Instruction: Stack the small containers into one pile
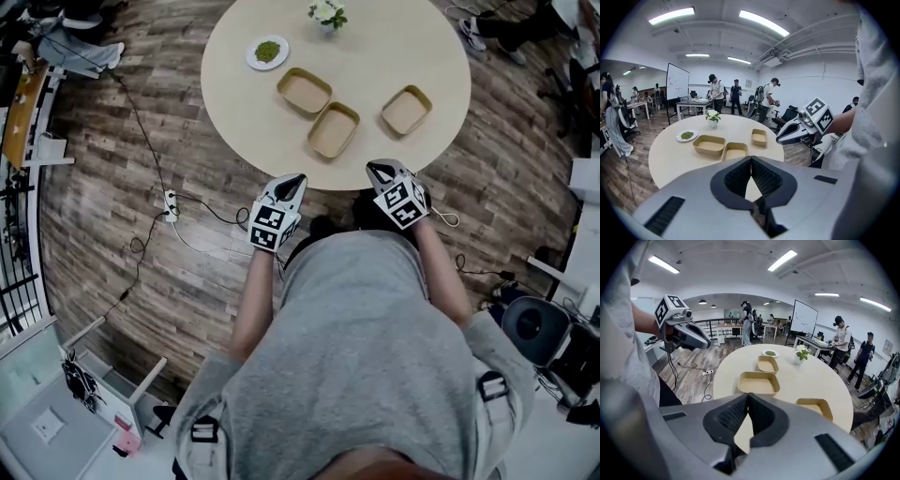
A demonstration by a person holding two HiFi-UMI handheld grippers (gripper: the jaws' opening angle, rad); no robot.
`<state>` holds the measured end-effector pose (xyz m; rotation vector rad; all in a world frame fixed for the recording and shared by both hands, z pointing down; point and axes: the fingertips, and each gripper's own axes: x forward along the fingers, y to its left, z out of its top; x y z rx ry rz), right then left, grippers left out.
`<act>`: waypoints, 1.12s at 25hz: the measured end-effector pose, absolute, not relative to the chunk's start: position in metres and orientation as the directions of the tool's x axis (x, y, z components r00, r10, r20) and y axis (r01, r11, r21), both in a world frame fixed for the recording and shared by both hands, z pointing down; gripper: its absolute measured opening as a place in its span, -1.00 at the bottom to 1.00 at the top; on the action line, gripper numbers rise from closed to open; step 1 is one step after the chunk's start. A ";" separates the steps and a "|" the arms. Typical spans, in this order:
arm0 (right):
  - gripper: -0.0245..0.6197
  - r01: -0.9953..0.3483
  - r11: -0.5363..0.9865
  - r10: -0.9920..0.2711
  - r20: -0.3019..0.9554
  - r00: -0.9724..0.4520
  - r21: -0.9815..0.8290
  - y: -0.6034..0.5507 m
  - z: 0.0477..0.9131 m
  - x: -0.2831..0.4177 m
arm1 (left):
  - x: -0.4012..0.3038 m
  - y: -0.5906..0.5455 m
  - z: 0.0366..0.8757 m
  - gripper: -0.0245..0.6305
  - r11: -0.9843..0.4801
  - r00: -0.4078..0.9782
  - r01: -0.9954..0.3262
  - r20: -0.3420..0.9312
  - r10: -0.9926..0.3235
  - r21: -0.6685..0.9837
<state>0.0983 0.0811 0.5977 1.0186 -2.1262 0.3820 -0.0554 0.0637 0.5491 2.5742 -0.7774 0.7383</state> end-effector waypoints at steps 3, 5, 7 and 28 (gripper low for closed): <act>-0.90 -0.756 0.652 -0.544 0.727 -0.418 0.053 0.057 0.594 0.130 | -0.031 0.050 0.547 -0.87 -0.775 0.704 -0.607 0.571 -0.421 0.177; -0.90 -0.747 0.661 -0.545 0.726 -0.418 0.066 0.041 0.592 0.152 | -0.018 0.043 0.547 -0.87 -0.763 0.695 -0.622 0.574 -0.433 0.177; -0.90 -0.732 0.676 -0.543 0.732 -0.412 0.090 0.025 0.593 0.175 | -0.006 0.036 0.548 -0.87 -0.746 0.682 -0.643 0.575 -0.452 0.177; -0.82 -0.780 0.624 -0.449 0.837 -0.313 0.043 -0.086 0.671 0.366 | 0.043 -0.002 0.560 -0.87 -0.559 0.531 -0.811 0.615 -0.583 0.171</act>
